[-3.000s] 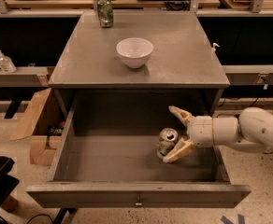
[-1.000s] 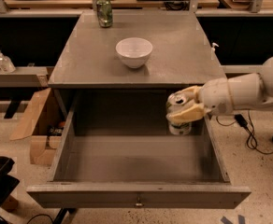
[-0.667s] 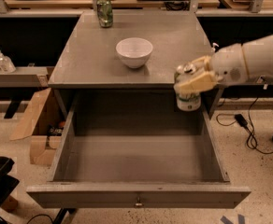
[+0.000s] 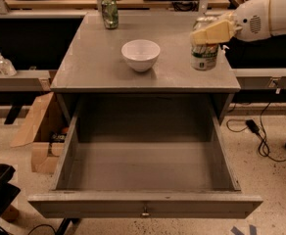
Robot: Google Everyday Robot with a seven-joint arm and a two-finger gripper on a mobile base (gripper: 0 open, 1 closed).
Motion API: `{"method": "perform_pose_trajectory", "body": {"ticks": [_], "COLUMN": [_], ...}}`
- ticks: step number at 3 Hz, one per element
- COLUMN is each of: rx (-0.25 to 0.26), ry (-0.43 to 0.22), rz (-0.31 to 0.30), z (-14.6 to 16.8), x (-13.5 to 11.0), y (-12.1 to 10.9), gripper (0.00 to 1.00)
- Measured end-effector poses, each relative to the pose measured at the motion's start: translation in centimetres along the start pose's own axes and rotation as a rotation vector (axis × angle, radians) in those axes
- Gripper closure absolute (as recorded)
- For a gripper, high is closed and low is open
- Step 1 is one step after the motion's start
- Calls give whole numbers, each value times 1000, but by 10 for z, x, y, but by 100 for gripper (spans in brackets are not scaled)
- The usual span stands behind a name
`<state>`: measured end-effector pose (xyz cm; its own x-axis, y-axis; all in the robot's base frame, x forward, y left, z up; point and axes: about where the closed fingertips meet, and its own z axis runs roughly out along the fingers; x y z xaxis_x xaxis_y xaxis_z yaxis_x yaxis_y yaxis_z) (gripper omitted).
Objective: Pick 7up can from top drawer and place on counter
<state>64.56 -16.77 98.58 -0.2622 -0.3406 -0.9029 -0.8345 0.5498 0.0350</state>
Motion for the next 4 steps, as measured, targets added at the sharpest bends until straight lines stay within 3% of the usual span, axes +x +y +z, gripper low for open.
{"method": "perform_pose_trajectory", "body": {"ticks": [1,2,3,4], "rx": [144,219,223,291], "ry": [-52,-103,-105,-148], "rz": [47,50,54,108], "z": [15,14,15,30], "x": [-19,-31,-32,-47], "y": [-33,-52,-55,-106], "gripper": [100,100,100,100]}}
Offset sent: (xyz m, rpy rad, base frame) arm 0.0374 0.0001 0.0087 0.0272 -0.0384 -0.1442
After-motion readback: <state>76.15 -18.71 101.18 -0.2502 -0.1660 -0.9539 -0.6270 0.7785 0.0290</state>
